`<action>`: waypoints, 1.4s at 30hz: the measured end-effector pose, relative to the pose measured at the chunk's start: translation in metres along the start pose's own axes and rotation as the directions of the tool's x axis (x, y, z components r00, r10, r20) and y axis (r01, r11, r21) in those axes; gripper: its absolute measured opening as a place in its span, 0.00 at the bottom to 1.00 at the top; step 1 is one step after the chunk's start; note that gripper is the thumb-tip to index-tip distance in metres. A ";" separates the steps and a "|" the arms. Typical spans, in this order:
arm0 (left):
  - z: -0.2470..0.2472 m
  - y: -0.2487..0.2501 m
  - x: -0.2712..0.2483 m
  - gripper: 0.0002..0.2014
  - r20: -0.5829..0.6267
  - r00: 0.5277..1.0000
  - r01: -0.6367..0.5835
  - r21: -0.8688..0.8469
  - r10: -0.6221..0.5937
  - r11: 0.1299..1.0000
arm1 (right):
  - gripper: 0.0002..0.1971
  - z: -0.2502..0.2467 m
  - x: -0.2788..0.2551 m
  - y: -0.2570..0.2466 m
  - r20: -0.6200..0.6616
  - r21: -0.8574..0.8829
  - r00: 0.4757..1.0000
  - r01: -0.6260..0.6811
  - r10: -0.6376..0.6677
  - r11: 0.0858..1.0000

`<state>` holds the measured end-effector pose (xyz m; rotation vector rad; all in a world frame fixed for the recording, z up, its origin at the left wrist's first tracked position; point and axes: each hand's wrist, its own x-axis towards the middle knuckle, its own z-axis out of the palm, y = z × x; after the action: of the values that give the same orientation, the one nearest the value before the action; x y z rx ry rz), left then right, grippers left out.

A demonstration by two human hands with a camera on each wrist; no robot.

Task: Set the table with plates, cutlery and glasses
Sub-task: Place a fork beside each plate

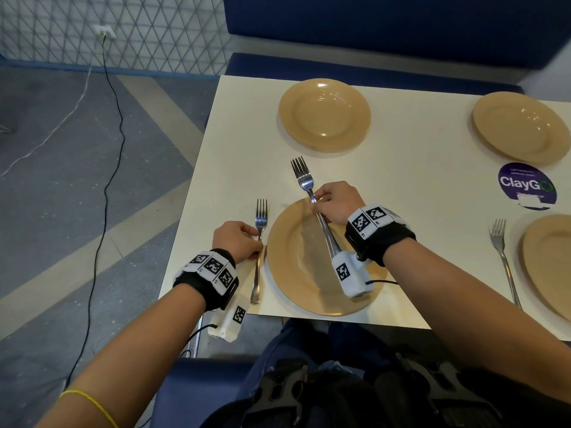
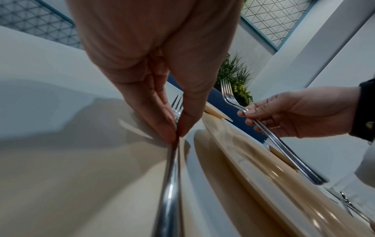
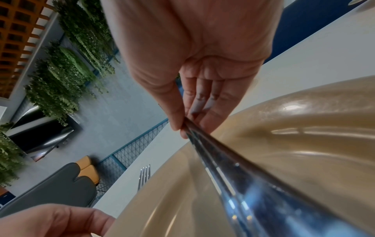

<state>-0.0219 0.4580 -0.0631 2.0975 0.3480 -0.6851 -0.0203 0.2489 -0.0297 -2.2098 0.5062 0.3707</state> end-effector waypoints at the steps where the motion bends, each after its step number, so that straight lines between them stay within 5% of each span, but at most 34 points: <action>1: 0.000 0.000 0.000 0.11 -0.002 1.000 -0.001 0.003 0.001 1.000 | 0.11 0.000 0.001 0.000 0.003 0.002 1.000 -0.001 0.001 1.000; 9: -0.002 0.046 -0.001 0.06 -0.107 0.982 -0.160 -0.062 0.153 0.985 | 0.08 -0.011 0.007 -0.005 -0.015 0.079 0.999 0.036 -0.035 0.996; 13: 0.030 0.091 0.002 0.10 -0.019 0.964 -0.265 -0.128 0.265 0.956 | 0.07 -0.035 0.015 -0.009 -0.069 0.155 0.996 0.060 -0.050 0.986; 19: 0.117 0.175 -0.011 0.17 0.314 0.883 -0.270 -0.271 0.350 0.924 | 0.06 -0.112 0.031 0.016 -0.167 0.333 0.986 0.065 -0.009 0.941; 25: 0.216 0.237 -0.019 0.17 0.388 0.834 -0.308 -0.264 0.393 0.914 | 0.10 -0.211 0.041 0.096 -0.248 0.595 0.960 0.044 0.132 0.802; 30: 0.322 0.280 -0.038 0.14 0.360 0.848 -0.282 -0.316 0.389 0.906 | 0.13 -0.297 0.041 0.181 -0.286 0.665 0.938 0.049 0.194 0.745; 33: 0.368 0.299 -0.043 0.14 0.301 0.873 -0.317 -0.251 0.385 0.915 | 0.12 -0.331 0.036 0.222 -0.323 0.546 0.925 0.010 0.200 0.838; 37: 0.398 0.318 -0.042 0.16 0.259 0.888 -0.367 -0.102 0.381 0.925 | 0.08 -0.361 0.035 0.255 -0.451 0.135 0.889 -0.015 0.075 0.991; 42: 0.410 0.342 -0.035 0.16 0.266 0.877 -0.423 0.029 0.401 0.906 | 0.14 -0.379 0.047 0.276 -0.279 -0.335 0.934 0.121 -0.221 0.934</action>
<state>-0.0275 -0.0744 -0.0055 2.0392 -0.2752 -0.7062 -0.0749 -0.2185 0.0038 -2.6206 0.4361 -0.0008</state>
